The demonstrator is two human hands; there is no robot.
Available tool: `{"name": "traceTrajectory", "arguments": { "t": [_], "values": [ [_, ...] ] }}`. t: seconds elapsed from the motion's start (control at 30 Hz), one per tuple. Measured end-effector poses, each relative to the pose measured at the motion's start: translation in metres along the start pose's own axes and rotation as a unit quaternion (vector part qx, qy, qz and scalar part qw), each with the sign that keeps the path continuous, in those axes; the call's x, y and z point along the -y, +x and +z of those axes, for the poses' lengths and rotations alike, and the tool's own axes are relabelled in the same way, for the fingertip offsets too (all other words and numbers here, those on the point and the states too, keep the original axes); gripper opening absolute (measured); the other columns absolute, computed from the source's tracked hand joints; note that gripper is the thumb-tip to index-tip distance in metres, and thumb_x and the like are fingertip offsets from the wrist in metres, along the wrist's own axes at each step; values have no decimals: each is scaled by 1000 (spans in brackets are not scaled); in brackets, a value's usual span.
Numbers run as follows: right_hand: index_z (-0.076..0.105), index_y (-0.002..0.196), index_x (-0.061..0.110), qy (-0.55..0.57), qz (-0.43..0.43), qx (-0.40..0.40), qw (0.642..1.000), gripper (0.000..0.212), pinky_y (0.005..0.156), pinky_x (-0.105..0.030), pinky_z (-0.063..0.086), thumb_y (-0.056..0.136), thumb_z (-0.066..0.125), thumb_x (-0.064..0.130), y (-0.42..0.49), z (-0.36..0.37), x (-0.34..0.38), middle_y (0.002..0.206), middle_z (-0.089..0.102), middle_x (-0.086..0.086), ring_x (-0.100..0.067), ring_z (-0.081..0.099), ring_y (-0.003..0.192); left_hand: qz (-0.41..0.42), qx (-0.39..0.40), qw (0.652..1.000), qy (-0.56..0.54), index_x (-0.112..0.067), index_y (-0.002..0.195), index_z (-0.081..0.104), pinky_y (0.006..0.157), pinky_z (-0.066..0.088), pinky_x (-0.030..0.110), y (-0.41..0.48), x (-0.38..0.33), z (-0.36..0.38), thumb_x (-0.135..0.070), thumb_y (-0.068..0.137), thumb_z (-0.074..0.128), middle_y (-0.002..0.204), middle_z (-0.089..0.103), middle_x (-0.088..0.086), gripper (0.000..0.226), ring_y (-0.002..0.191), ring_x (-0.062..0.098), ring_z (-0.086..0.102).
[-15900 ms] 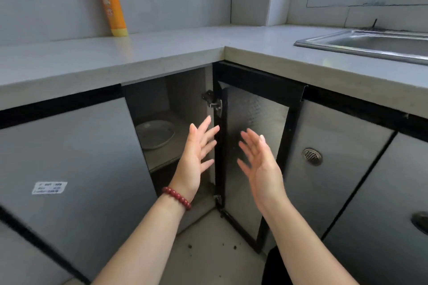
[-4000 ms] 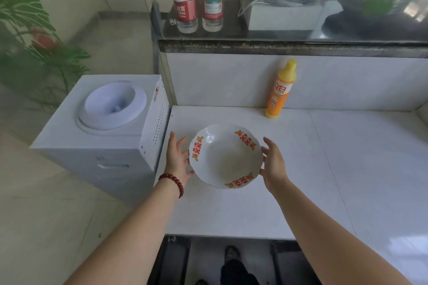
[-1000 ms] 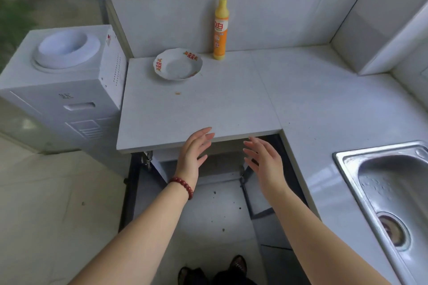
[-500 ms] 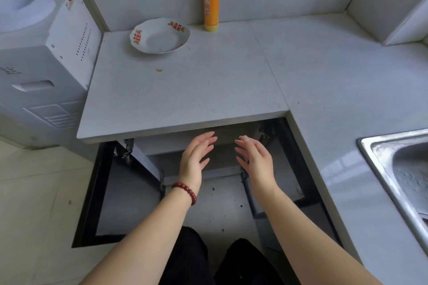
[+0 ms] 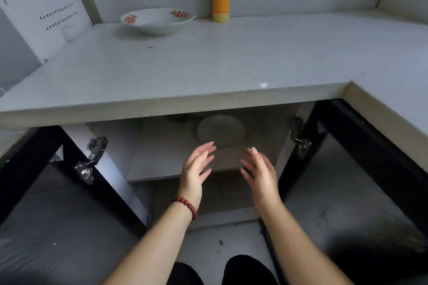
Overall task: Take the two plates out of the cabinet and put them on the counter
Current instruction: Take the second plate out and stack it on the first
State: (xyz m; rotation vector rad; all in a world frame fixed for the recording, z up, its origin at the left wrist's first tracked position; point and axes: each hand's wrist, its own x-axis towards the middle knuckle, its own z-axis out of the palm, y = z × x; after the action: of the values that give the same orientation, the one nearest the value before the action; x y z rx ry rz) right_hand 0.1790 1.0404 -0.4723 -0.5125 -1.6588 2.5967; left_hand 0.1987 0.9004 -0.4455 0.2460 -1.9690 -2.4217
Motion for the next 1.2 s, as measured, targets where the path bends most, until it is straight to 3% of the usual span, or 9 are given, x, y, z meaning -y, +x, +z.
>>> {"name": "traceTrajectory", "arguments": {
  "t": [0.17,0.33,0.5,0.6,0.7,1.03,1.2],
  "values": [
    [68,95,20,23,-27,23,999,20,71,-23,47,92,52,32,46,-9,-41,91,67,1,-9,62,81,22,-8,1000,-10,-35,107,60,98,35,37,41,52,-4,-31,96,30,124,58,-8,33,119,13,50],
    [65,103,22,32,-16,64,997,33,78,-28,45,93,42,44,84,-13,-68,106,67,0,-14,61,100,20,-16,998,-52,-35,105,61,101,32,42,71,78,-6,-42,94,26,123,57,-7,37,120,17,49],
    [64,105,20,53,-17,57,997,39,81,-30,44,95,37,47,121,-9,-77,110,66,-3,-18,60,101,21,-26,997,-66,-32,110,58,105,28,46,103,91,-7,-50,93,25,137,50,0,41,126,22,44],
    [61,110,16,53,-25,31,998,40,96,-36,42,97,34,43,140,-5,-82,119,62,-8,-24,58,109,13,-30,996,-84,-29,111,58,103,31,45,120,94,-12,-52,92,26,136,51,2,44,127,24,43],
    [62,99,22,45,-28,21,998,36,104,-40,38,98,32,41,149,-3,-85,119,62,-7,-23,57,109,13,-36,996,-85,-28,113,57,101,32,43,134,97,-18,-53,92,26,137,50,2,45,128,24,42],
    [58,103,22,31,-43,9,999,40,100,-36,37,101,20,34,170,-2,-91,110,59,-2,-19,53,104,-13,-21,997,-70,-26,132,47,103,30,42,157,113,-18,-58,91,22,144,39,1,58,136,22,30],
    [52,112,26,28,-38,22,999,37,95,-36,38,101,19,37,178,-6,-95,110,56,5,-16,49,109,-24,-21,996,-85,-29,129,48,102,28,41,167,116,-15,-60,90,23,147,38,3,56,137,25,30]
  ]
}}
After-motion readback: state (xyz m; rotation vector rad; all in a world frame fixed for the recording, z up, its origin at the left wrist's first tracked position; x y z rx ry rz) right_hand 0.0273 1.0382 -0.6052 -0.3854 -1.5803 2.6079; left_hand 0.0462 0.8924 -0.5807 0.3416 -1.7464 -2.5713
